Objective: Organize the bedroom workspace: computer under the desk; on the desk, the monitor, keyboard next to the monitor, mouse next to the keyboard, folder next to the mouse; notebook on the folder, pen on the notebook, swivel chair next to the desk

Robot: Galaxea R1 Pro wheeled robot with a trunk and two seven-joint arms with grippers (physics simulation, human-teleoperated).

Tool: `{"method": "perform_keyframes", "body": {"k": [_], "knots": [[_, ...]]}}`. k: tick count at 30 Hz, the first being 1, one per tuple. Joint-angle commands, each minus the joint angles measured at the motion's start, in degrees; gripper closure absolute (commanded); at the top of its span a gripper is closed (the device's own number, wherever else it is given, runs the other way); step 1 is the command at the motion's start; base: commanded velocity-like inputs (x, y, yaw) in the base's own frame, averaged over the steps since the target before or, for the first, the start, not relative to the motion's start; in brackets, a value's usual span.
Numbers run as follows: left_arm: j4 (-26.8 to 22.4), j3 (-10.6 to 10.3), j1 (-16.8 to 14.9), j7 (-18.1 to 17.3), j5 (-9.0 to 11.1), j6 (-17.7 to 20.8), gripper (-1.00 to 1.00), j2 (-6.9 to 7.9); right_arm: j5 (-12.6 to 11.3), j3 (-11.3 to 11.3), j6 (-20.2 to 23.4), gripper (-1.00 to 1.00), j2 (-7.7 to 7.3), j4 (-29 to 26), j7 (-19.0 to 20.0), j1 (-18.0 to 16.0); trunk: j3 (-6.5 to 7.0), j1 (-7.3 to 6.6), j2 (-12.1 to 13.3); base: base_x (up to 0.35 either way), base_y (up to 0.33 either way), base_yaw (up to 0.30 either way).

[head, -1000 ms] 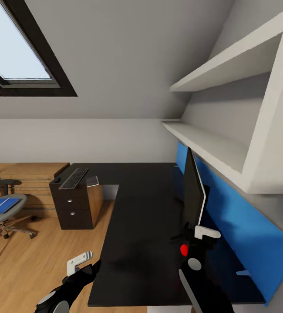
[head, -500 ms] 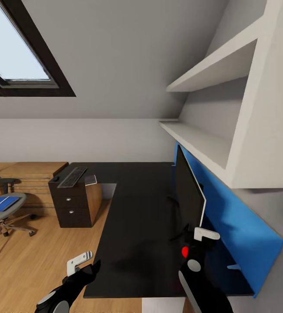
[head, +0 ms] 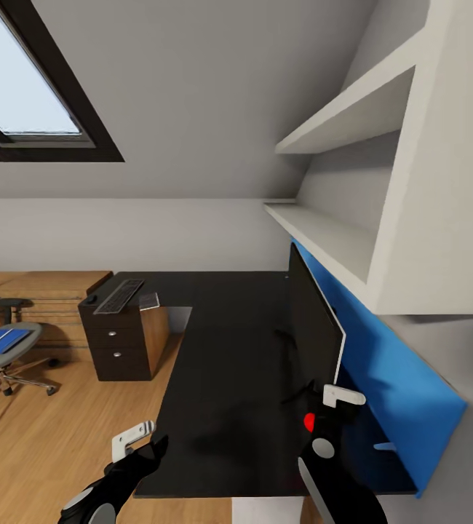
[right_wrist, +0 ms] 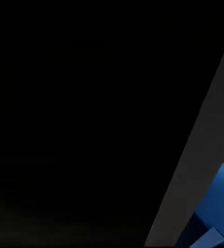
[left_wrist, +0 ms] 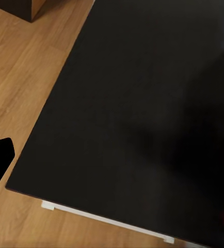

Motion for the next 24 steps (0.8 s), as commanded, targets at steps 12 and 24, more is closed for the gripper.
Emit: {"method": "perform_keyframes", "body": {"k": [12, 24], "knots": [[-0.11, -0.11, -0.02, 0.59, 0.61, 0.04, -1.0, 0.04, -0.22, 0.08, -0.09, -1.0, 0.0, 0.05, -0.32, -0.05, -0.08, 0.02, -0.07, 0.0, -0.057, 0.0], [-0.11, -0.11, -0.02, 0.58, 0.62, 0.04, -1.0, -0.04, -0.22, 0.17, -0.09, -1.0, 0.07, 0.13, -0.32, -0.05, -0.08, 0.02, -0.07, 0.0, -0.008, 0.0]]}}
